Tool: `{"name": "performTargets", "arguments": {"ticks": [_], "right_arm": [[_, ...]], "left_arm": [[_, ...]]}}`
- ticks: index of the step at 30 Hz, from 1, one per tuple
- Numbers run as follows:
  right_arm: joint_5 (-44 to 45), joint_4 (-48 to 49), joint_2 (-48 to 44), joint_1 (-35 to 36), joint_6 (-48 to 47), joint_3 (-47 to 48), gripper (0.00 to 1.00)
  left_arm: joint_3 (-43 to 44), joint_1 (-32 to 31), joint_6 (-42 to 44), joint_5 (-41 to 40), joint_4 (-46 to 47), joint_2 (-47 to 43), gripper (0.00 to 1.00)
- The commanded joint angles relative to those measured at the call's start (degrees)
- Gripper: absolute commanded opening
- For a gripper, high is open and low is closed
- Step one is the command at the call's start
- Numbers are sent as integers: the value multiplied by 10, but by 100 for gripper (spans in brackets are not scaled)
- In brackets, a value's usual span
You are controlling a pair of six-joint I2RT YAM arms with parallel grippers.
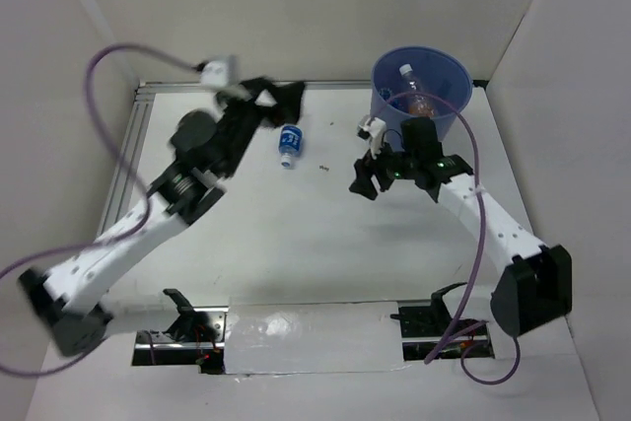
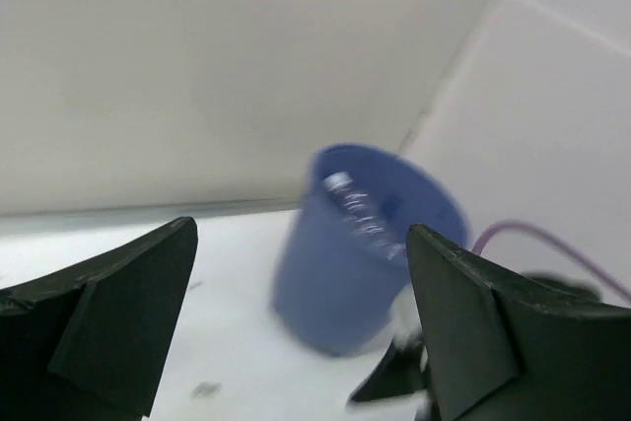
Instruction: Put the plastic bottles in the bin
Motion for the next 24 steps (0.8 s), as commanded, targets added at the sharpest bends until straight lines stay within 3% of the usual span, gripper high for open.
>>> {"name": "performTargets", "arguments": {"ticks": [1,2,4,7,11,15,20,24], "right_arm": [[137,78,75,49,85,78,73],[150,88,96,75,99,107,73],[187,103,166,97,157,159,77],[251,115,266,131,253,218,98],[252,121,370,138,321,334,100],[310,127,462,151,372,421,100],[389,127,567,170,407,517,100],[376,134,626,170,434,562,100]], "left_arm": [[-186,21,-33,-92,-109,-137,100],[-259,26,-53,-98,-133,-179,100],[-316,26,-113,-121,-216,-292,100],[-391,26,-175,-134,-303,-421,100],[-446,21,-224,-134,-392,-528,100],[-458,9,-277,-128,-483,-570,100],[-448,-15,-292,-129,-495,-571,100],[-414,-15,-286,-122,-518,-538,100]]}}
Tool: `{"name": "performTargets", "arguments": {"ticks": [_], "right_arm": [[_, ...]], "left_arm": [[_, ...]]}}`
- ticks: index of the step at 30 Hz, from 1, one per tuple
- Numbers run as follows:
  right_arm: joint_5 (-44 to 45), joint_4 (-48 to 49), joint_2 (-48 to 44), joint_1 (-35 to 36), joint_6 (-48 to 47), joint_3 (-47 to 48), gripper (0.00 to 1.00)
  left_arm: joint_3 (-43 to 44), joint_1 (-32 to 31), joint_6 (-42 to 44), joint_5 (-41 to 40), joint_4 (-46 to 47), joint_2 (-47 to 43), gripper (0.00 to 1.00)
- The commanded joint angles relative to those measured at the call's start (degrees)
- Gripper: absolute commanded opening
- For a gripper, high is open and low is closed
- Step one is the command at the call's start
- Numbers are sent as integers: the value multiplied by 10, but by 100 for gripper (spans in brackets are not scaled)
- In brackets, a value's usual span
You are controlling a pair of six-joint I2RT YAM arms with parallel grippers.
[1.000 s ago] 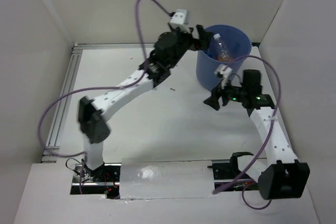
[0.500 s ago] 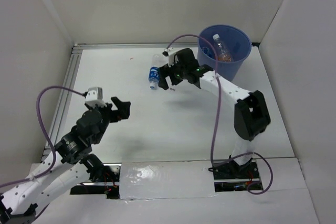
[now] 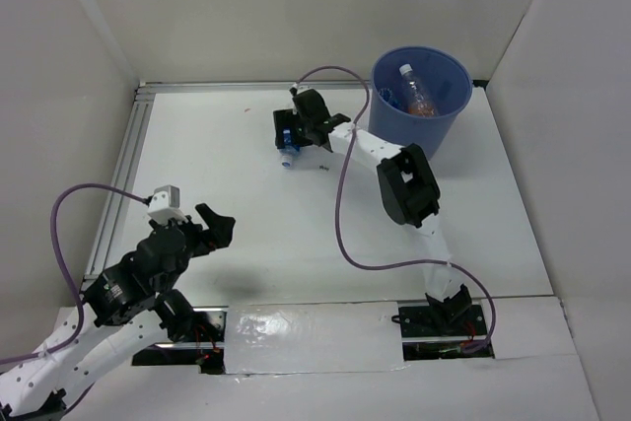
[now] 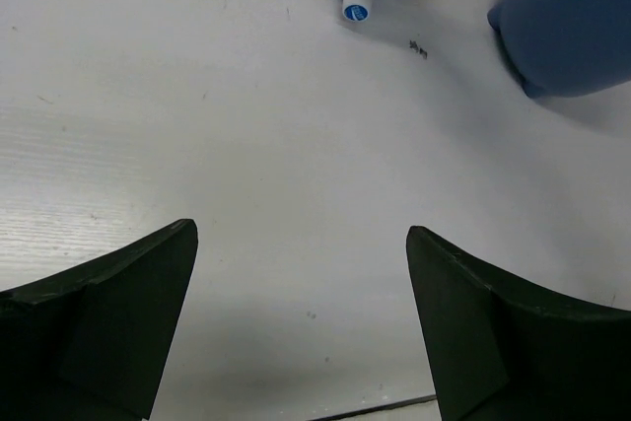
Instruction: Put the plastic bottles in the bin
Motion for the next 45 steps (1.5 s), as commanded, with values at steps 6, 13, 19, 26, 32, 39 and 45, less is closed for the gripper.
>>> {"name": "performTargets", "arguments": {"ticks": [6,13,19,26,32,39,45], "right_arm": [[93,37,92,8,61,85,96],[-18,50,42,2,7,8,31],[-313,-57,-119,-18,-184,15,20],[-338,-37,-351,-99,-247,-72,19],[-362,-40,-428,-215,-253,-116,22],[-371,-71,-428,-348,-315,-138,38],[-373,-71,-386,-413,-328,-121,54]], "left_arm": [[56,-3,-8,11,-19,30,100],[46,-3,-19,16,-15,42,100],[-24,-3,-24,47,79,42,100],[-69,-8,-4,78,167,76,100],[-87,-8,21,104,217,95,100],[-92,-8,39,124,248,114,100],[-97,-8,44,136,253,120,100]]}}
